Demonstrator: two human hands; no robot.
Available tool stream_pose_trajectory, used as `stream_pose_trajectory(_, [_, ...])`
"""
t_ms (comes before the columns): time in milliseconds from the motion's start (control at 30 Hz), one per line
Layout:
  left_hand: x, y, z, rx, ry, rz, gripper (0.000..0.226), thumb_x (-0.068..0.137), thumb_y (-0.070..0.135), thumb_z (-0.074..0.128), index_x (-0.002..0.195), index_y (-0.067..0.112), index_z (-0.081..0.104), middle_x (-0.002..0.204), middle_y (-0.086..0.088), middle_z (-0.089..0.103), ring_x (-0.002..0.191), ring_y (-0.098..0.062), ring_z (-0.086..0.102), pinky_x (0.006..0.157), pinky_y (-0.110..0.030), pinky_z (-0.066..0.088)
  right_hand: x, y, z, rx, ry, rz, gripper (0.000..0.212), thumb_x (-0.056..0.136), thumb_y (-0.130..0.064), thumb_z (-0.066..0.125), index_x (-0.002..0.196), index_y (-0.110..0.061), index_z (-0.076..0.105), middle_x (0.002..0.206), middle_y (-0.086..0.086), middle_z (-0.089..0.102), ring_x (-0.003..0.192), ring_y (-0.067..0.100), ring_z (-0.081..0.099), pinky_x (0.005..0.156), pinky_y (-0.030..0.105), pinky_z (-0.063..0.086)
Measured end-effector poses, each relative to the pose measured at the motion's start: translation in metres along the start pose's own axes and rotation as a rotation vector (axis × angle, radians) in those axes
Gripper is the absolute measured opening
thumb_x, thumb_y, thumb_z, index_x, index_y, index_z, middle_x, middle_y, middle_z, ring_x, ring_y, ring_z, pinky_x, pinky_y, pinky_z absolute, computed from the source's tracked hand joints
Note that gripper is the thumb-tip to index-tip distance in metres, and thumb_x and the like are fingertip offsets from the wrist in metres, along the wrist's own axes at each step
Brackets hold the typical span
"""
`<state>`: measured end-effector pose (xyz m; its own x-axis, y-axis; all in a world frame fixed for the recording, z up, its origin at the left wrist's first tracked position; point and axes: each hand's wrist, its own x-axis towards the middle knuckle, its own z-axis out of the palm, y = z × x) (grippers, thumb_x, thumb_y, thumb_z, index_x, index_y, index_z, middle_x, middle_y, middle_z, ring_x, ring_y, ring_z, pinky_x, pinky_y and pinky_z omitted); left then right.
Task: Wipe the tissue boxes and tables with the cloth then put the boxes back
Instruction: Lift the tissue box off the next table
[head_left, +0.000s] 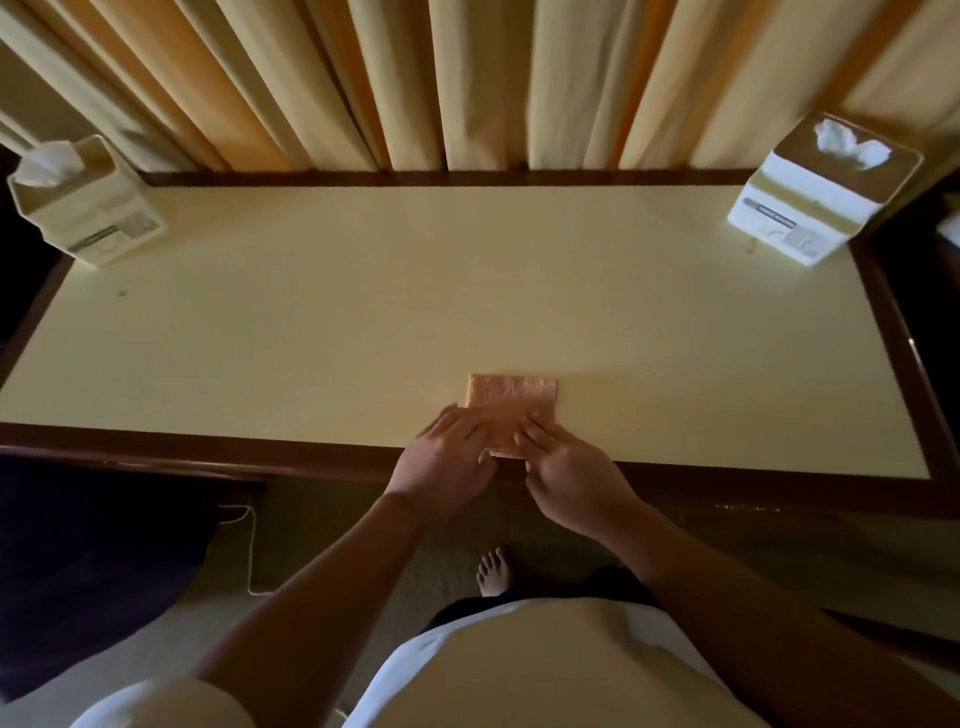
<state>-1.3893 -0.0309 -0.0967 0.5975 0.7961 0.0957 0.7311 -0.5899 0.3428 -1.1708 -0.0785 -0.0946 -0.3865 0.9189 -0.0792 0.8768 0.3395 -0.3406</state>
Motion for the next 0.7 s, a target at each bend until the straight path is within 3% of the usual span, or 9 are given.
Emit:
stream_pose_trajectory(133, [0.002,0.009,-0.003,-0.045,0.053,-0.003,0.015,0.094,0.019,0.062,0.098,0.009,0.073,0.106,-0.006,0.071,0.104,-0.024,0.063,0.093,-0.040,0.058,-0.002,0.001,-0.002,0.056,-0.013,0.013,0.049,0.109,-0.028,0.043,0.151,-0.004,0.047,0.160,0.015,0.043,0.154,0.026,0.031,0.118,0.033,0.025])
stream_pose_trajectory(233, [0.019,0.021,-0.006,-0.086,0.078,-0.015,0.021,0.102,0.021,0.052,0.101,0.009,0.069,0.104,-0.006,0.068,0.101,-0.023,0.063,0.091,-0.040,0.057,-0.005,0.003,-0.015,0.103,0.044,0.121,0.051,0.111,-0.033,0.036,0.155,-0.006,0.043,0.162,0.014,0.041,0.155,0.024,0.028,0.124,0.035,0.030])
stream_pose_trajectory(400, [0.080,0.054,-0.017,-0.158,0.115,0.031,0.034,0.101,0.014,0.049,0.126,0.005,0.070,0.124,-0.010,0.071,0.116,-0.023,0.068,0.098,-0.036,0.057,-0.014,0.013,-0.041,0.139,0.148,0.333,0.053,0.113,-0.032,0.033,0.161,-0.011,0.029,0.168,0.007,0.029,0.157,0.017,0.021,0.118,0.021,0.007])
stream_pose_trajectory(533, [0.124,0.084,-0.023,-0.210,0.011,0.104,0.040,0.102,0.008,0.053,0.141,0.005,0.062,0.141,-0.011,0.064,0.129,-0.026,0.061,0.107,-0.037,0.050,-0.027,0.026,-0.060,0.184,0.244,0.503,0.055,0.112,-0.031,0.037,0.163,-0.012,0.026,0.169,0.006,0.027,0.157,0.017,0.022,0.118,0.021,0.011])
stream_pose_trajectory(700, [0.166,0.112,-0.022,-0.270,-0.108,0.133,0.052,0.107,0.018,0.046,0.159,0.012,0.043,0.163,-0.007,0.045,0.148,-0.023,0.044,0.118,-0.038,0.039,-0.037,0.042,-0.083,0.314,0.339,0.684,0.063,0.111,-0.038,0.038,0.166,-0.017,0.015,0.171,0.001,0.021,0.158,0.017,0.018,0.118,0.024,0.013])
